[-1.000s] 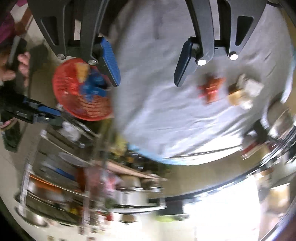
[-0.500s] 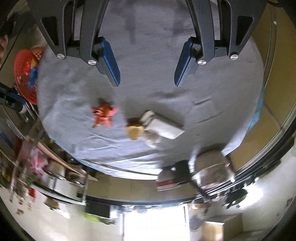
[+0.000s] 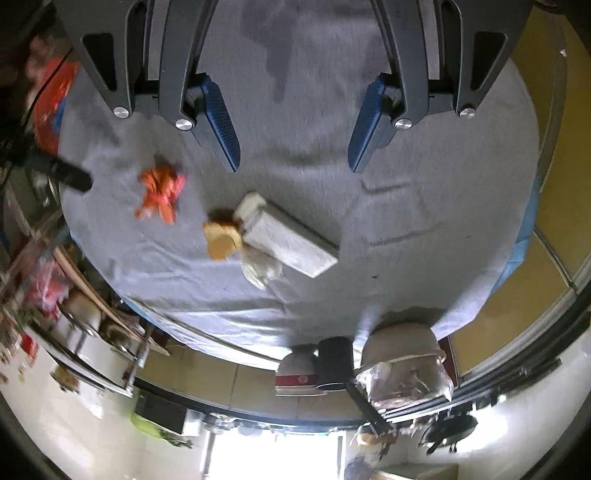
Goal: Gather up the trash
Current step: 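Move both tools back over the table toward the orange wrapper and peel, then grasp the orange wrapper with the right tool while the left tool grasps the orange peel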
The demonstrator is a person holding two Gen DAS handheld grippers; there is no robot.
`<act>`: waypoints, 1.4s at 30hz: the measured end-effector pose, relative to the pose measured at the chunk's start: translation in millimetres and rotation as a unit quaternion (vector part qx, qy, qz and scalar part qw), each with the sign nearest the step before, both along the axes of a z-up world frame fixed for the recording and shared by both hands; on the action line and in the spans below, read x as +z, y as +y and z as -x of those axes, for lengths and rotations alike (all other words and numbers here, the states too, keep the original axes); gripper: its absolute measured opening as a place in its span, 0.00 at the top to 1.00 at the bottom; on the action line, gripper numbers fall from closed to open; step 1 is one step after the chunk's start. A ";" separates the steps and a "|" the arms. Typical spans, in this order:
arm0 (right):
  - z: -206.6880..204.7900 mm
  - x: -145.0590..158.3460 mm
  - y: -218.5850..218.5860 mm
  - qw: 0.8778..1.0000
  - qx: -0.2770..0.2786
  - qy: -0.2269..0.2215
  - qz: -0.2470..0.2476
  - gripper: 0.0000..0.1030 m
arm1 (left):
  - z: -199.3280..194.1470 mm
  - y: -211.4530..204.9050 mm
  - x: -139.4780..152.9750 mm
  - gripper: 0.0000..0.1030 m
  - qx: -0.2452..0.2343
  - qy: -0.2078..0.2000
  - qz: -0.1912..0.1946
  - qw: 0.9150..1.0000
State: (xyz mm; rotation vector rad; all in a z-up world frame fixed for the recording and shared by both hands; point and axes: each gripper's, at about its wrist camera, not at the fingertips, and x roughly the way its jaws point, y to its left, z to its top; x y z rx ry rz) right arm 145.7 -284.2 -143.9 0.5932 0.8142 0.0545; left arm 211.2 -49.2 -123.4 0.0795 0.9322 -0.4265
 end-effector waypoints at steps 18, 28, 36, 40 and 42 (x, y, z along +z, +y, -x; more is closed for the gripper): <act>-77.9 -44.8 15.4 0.996 0.011 0.084 0.009 0.70 | -118.1 -59.5 -18.9 0.53 -0.003 0.101 0.044 0.994; -37.8 -45.9 -3.2 0.998 0.004 0.055 -0.006 0.71 | -109.2 -119.9 -42.2 0.53 -0.045 0.125 0.009 0.991; -7.4 -40.3 -33.0 0.998 -0.033 0.039 -0.031 0.71 | -96.9 -142.0 -57.5 0.61 -0.064 0.136 0.004 0.989; 2.9 -34.5 -40.8 0.998 -0.046 0.026 -0.032 0.71 | -83.6 -139.7 -59.0 0.91 -0.078 0.154 0.027 0.985; 7.7 -32.7 -43.0 0.998 -0.050 0.023 -0.035 0.71 | -73.8 -139.8 -57.7 0.94 -0.084 0.143 0.023 0.986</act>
